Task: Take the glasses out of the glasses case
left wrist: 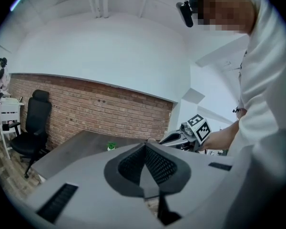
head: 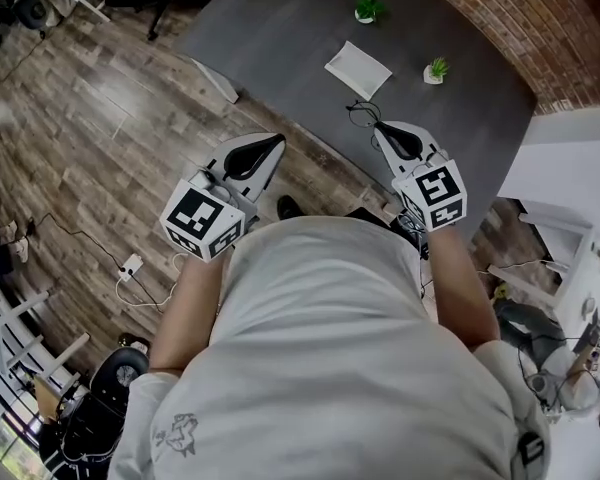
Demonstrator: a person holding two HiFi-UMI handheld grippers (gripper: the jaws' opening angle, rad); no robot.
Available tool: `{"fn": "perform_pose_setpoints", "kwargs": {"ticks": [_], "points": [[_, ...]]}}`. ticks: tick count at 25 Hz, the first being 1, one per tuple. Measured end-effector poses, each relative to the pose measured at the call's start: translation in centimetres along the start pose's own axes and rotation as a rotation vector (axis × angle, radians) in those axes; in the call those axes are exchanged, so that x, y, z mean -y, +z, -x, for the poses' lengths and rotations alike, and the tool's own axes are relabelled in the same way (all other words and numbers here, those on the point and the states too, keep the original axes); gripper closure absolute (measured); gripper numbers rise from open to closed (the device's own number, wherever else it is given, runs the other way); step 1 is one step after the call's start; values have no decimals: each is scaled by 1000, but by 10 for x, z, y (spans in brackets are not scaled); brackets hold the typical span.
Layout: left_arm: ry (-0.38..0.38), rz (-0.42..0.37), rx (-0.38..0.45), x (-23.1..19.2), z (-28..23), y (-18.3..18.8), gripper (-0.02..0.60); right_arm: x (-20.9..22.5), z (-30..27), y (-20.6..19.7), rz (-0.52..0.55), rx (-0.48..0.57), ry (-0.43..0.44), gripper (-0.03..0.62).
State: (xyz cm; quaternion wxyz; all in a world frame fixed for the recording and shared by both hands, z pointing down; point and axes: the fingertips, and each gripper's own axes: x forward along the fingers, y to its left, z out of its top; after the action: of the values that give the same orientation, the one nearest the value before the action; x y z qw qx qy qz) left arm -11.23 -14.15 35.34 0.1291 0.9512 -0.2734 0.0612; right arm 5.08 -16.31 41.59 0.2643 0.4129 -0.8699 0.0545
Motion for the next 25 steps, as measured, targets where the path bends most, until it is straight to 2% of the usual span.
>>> {"fn": "perform_pose_setpoints", "kwargs": {"ticks": [9,19,25], "points": [[-5,-8,-6,57,-35,2,571,13,61,-24,-36,59,12,577],[32,-15,-29,145,-77,-12,571,36,135,-70,-49,105,64,577],[69,-8,-48,199,-81,-28,571,33,177,-98,-56,124,106,577]]}}
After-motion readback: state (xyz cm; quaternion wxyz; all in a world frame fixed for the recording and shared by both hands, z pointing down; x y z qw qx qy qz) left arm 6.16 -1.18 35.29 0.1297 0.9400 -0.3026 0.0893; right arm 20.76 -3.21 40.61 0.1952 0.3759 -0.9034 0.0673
